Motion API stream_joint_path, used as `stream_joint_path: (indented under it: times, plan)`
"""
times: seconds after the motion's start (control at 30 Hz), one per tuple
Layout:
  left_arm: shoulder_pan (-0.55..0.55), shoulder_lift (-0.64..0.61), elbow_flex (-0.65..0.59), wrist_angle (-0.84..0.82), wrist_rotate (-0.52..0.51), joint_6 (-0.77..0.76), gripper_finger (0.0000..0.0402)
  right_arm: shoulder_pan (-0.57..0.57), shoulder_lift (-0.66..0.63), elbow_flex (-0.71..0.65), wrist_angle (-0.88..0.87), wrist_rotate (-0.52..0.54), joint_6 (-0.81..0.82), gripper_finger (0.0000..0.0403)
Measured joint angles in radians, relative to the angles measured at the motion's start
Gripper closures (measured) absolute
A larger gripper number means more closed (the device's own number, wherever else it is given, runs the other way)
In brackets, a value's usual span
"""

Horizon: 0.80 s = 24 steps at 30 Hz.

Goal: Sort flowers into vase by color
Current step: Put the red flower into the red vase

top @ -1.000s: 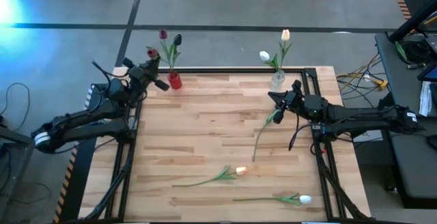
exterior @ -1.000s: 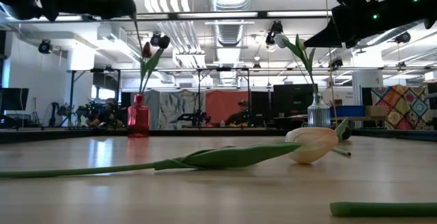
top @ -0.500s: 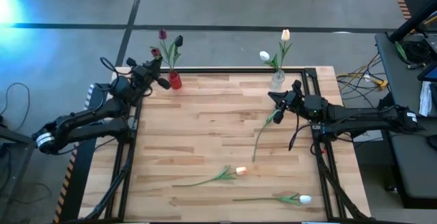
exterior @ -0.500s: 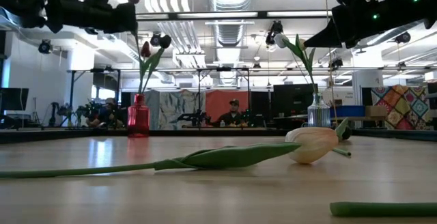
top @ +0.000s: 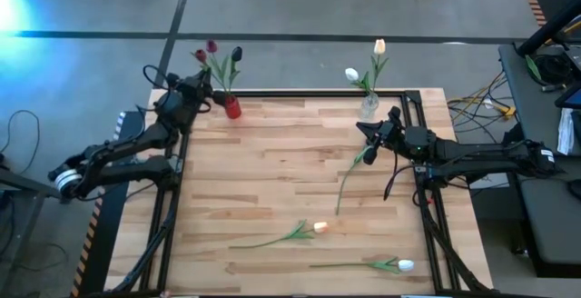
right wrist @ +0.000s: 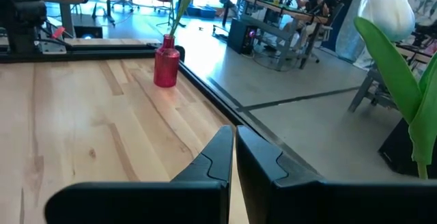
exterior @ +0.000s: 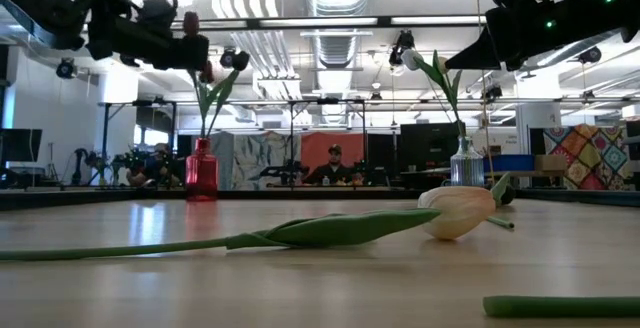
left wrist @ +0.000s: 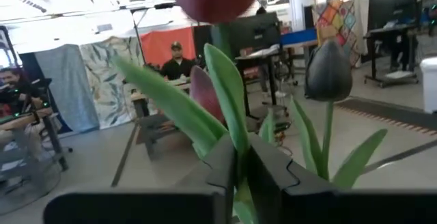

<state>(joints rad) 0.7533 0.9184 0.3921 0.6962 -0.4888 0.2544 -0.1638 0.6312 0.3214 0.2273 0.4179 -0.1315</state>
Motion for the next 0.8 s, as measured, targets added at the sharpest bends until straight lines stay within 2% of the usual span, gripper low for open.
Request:
stream_joint_path:
  times: [0.2, 0.37, 0.57, 0.8]
  plan:
    - [0.0, 0.059, 0.024, -0.017, 0.009, 0.025, 0.0336, 0.0, 0.0, 0.0, 0.0, 0.0, 0.003, 0.039]
    - [-0.002, 0.077, 0.05, -0.094, 0.044, 0.025, 0.0293, 0.0, 0.0, 0.0, 0.0, 0.0, 0.003, 0.039]
    - [-0.016, 0.055, 0.069, -0.201, 0.062, 0.017, 0.0244, 0.0, 0.0, 0.0, -0.002, 0.0, 0.016, 0.039]
    - [-0.068, 0.014, 0.052, -0.243, 0.062, -0.011, 0.0202, 0.0, 0.0, 0.0, -0.022, -0.003, 0.07, 0.039]
